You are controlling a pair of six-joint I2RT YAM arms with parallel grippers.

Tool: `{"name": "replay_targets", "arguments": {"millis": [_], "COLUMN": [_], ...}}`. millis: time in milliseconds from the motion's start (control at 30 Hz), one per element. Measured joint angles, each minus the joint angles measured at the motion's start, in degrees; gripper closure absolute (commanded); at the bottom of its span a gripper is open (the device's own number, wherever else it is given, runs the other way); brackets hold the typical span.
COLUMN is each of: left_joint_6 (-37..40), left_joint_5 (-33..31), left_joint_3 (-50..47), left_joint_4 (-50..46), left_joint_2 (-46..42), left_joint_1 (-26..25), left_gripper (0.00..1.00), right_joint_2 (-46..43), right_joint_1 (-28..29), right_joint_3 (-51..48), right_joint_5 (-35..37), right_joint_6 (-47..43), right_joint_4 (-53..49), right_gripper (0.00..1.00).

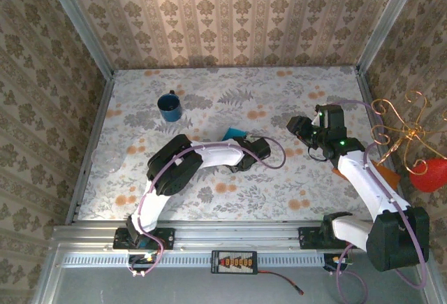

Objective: Fold a paper plane with a square sheet of paper (pick it up from the middle)

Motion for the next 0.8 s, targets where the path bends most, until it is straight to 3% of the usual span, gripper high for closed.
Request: {"name": "replay_targets", "arguments": {"millis": [233, 633, 800], "left_joint_6": [-2.58, -8.87, -13.09], "left_joint_5": [4.85, 28.09, 36.92], "left_joint_3": [1.38, -0.90, -8.61], "left_joint_4": [-1.03, 1.07, 6.54], "left_joint_2": [-0.76, -16.59, -25.05], "left_joint_1": [-0.11, -1.03, 3.13], "left_gripper": [0.72, 0.57, 0.49], "right_joint_2": [0.57, 1.11, 1.57], "right_joint_1": [0.00, 0.00, 0.00], "right_joint_3": [0.00, -0.44, -0.44], "right_joint_5": [-0.04, -0.04, -0.09], "right_joint_6": [0.02, 0.02, 0.02], "right_joint_4": [0.04, 1.62, 1.75], "right_gripper": [0.50, 0.50, 0.48]}}
